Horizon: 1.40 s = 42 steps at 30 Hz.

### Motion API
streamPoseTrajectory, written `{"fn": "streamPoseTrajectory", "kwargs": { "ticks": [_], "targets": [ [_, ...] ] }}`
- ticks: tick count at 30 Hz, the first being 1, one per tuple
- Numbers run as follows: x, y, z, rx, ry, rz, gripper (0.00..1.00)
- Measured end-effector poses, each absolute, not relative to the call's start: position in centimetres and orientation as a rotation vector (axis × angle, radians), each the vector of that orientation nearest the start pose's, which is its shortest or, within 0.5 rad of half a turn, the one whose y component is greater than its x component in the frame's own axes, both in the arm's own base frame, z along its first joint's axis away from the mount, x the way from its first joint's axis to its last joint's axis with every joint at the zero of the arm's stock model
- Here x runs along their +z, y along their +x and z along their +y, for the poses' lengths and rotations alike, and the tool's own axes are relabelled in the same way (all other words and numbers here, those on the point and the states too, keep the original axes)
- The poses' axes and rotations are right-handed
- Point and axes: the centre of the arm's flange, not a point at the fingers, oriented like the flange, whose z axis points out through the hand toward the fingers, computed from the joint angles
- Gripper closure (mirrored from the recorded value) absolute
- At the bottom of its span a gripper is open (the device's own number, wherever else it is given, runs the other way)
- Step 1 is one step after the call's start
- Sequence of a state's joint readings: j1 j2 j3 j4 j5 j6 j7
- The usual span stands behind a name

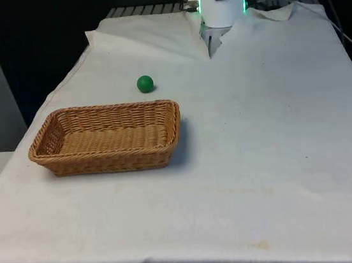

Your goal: Pick up the ball and place it into the basket.

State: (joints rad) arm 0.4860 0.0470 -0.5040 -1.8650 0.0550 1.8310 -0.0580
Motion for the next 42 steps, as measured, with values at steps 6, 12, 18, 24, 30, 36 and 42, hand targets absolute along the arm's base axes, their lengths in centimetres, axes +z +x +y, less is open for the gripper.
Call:
{"fn": "streamPoseTrajectory", "kwargs": {
  "ticks": [6, 12, 18, 24, 30, 36, 42],
  "targets": [
    [48.0, 55.3, -1.0, 0.114, -3.094, -0.034, 0.0],
    [47.4, 54.0, -1.5, 0.1, -3.09, -0.038, 0.0],
    [46.3, 52.5, -2.1, 0.085, -3.084, -0.04, 0.0],
    [44.4, 50.8, -3.1, 0.071, -3.079, -0.037, 0.0],
    [42.4, 49.7, -4.4, 0.063, -3.072, -0.037, 0.0],
    [40.8, 49.1, -5.7, 0.054, -3.068, -0.038, 0.0],
    [38.7, 48.1, -7.9, 0.029, -3.063, -0.038, 0.0]
  ]
}}
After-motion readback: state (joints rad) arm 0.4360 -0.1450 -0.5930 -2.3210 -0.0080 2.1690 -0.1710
